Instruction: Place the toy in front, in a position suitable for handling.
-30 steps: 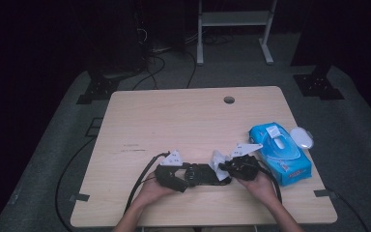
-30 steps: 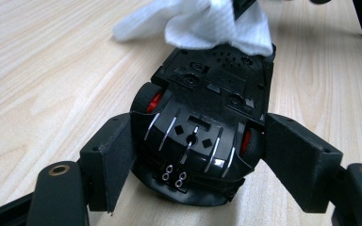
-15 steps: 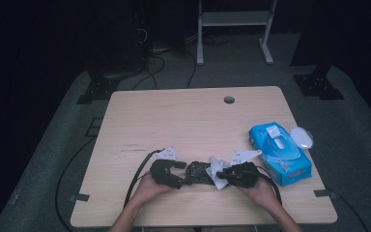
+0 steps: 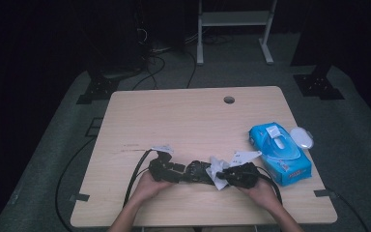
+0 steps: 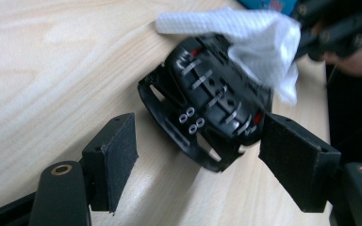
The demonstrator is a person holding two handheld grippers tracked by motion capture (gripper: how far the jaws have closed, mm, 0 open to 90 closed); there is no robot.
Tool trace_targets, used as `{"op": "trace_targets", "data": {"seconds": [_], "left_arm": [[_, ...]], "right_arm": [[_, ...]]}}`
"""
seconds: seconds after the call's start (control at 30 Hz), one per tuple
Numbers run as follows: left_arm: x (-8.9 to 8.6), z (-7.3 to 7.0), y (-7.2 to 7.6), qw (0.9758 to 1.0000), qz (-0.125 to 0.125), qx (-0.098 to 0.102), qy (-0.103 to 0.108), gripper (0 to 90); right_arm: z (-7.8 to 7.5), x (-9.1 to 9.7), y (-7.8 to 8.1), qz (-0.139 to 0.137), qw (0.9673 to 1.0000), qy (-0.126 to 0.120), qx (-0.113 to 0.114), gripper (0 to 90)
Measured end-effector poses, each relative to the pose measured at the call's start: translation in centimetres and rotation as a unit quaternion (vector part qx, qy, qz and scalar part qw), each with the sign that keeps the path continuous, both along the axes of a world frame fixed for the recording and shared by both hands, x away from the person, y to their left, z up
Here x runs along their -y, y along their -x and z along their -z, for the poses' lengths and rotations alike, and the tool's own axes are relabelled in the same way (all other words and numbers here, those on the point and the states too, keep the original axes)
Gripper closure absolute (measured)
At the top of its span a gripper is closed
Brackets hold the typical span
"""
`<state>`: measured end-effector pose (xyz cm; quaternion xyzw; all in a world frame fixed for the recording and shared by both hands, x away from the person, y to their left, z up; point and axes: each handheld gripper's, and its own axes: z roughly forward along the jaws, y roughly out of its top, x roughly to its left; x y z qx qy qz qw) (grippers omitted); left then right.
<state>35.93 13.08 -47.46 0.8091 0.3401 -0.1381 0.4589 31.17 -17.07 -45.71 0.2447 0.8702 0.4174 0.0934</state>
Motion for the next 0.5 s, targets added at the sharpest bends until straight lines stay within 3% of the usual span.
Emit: {"op": "trace_targets", "data": {"seconds": [0.1, 0.2, 0.37, 0.5], "left_arm": [[0.0, 0.1, -0.4, 0.9989, -0.015, -0.038, 0.021, 29.3], [0.4, 0.3, -0.7, 0.9976, -0.017, -0.065, 0.017, 29.6], [0.8, 0.7, -0.9, 0.9945, -0.029, -0.097, 0.028, 30.8], [1.1, 0.9, -1.2, 0.9926, -0.036, -0.111, 0.036, 33.2]], "right_arm": [[0.0, -0.1, 0.1, -0.003, 1.0000, 0.002, 0.007, 82.7], [0.0, -0.3, 0.2, -0.008, 0.9999, 0.004, 0.011, 82.7], [0.0, -0.3, 0.2, -0.010, 0.9998, 0.005, 0.014, 82.7], [0.0, -0.5, 0.3, -0.012, 0.9998, 0.007, 0.017, 82.8]]}}
